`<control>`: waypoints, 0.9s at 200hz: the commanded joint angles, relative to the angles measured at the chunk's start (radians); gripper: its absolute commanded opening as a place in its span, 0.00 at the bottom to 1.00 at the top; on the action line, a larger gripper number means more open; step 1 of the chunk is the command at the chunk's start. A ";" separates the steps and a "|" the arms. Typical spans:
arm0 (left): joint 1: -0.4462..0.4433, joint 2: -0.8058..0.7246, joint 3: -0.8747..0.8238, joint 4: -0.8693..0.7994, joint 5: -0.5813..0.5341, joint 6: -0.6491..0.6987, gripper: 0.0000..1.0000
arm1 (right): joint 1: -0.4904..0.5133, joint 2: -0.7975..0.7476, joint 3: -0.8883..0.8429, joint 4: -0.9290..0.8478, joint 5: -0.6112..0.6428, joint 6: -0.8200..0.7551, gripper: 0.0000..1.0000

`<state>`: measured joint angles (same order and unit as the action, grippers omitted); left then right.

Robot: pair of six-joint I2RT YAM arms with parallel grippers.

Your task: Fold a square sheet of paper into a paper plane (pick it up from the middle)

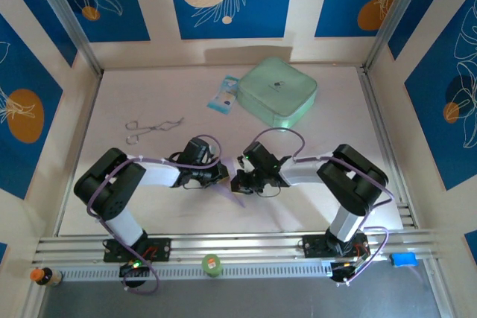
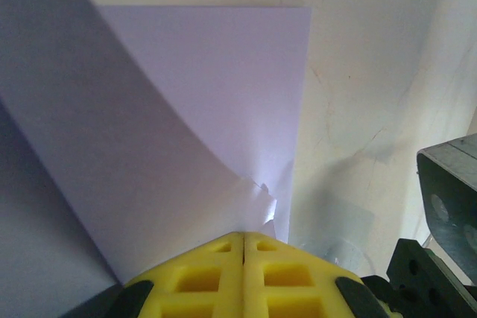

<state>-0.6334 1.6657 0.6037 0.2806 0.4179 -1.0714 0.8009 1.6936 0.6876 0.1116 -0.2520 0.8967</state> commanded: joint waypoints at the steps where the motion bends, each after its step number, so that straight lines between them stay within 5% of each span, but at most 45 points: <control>1: -0.001 0.010 0.003 -0.096 -0.048 0.022 0.06 | -0.011 0.002 -0.064 0.018 -0.032 0.052 0.06; 56: -0.007 -0.138 0.043 -0.157 -0.059 0.072 0.20 | -0.008 0.042 -0.100 0.036 -0.040 0.105 0.02; 111: -0.097 -0.144 0.003 -0.166 -0.057 0.019 0.04 | -0.007 0.046 -0.102 0.027 -0.021 0.130 0.00; 180: -0.105 -0.032 -0.018 -0.159 -0.103 -0.005 0.01 | -0.005 0.055 -0.109 0.026 -0.021 0.133 0.00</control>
<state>-0.7372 1.5867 0.6094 0.1539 0.3447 -1.0687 0.7887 1.6989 0.6212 0.2451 -0.2993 1.0149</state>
